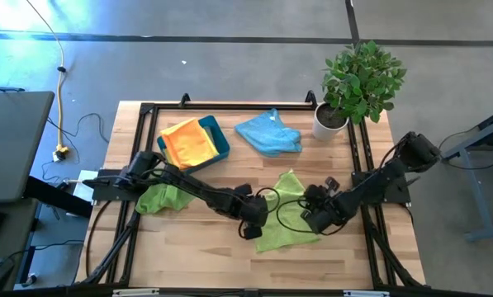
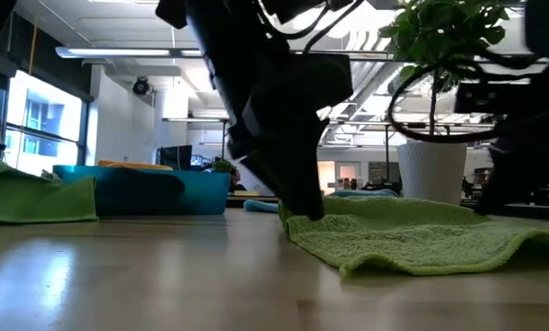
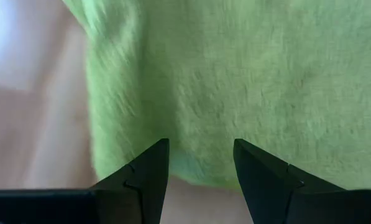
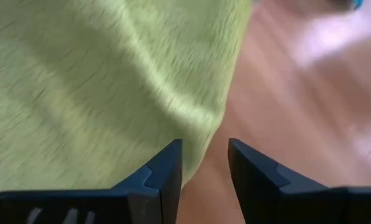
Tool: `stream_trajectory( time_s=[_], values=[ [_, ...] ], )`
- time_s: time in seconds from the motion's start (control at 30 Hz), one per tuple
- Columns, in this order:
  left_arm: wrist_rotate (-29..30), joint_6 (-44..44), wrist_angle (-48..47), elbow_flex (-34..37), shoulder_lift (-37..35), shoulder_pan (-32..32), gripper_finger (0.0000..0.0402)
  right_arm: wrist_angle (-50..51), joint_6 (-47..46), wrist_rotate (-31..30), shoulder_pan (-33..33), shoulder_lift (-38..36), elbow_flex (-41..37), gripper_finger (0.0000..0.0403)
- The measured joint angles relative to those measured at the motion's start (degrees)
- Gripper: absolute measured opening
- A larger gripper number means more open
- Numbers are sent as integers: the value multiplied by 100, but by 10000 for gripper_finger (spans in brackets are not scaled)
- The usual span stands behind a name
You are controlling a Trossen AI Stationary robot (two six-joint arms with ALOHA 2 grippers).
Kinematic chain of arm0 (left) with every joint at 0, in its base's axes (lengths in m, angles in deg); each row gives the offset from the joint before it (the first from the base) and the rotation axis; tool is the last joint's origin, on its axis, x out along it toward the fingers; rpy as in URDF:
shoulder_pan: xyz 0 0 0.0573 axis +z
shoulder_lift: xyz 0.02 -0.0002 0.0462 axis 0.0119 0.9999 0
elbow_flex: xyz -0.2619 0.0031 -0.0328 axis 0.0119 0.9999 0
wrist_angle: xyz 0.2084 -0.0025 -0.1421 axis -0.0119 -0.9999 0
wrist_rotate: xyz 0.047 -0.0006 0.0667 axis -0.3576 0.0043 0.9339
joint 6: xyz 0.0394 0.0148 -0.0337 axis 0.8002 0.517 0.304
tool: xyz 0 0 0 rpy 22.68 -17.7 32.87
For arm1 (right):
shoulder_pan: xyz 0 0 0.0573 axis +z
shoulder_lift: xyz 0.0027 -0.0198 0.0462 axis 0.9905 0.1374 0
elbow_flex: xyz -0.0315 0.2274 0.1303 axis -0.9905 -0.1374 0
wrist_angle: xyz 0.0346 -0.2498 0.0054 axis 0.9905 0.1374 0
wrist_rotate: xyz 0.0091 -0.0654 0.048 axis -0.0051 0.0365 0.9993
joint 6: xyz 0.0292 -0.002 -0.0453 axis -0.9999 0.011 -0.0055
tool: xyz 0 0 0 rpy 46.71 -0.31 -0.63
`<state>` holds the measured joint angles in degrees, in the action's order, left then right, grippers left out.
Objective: Fold microfiber towels
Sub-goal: Fold the right green microfiber cloth
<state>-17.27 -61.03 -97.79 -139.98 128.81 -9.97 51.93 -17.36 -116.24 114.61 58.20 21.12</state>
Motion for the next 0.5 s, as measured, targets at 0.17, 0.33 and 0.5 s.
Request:
stream_trajectory(
  time_s=[0.17, 0.33, 0.5],
  values=[
    [-344, -686, 223, 1, 81, -237, 170, -53, 432, -106, -502, -15, 38, 122],
    [-967, -1194, 615, 3, 140, -559, 170, -41, 519, 139, -787, -55, 363, 122],
    [-1980, -1331, 1465, 1, 133, -832, 170, 23, 758, 672, -798, -76, 968, 122]
  ],
)
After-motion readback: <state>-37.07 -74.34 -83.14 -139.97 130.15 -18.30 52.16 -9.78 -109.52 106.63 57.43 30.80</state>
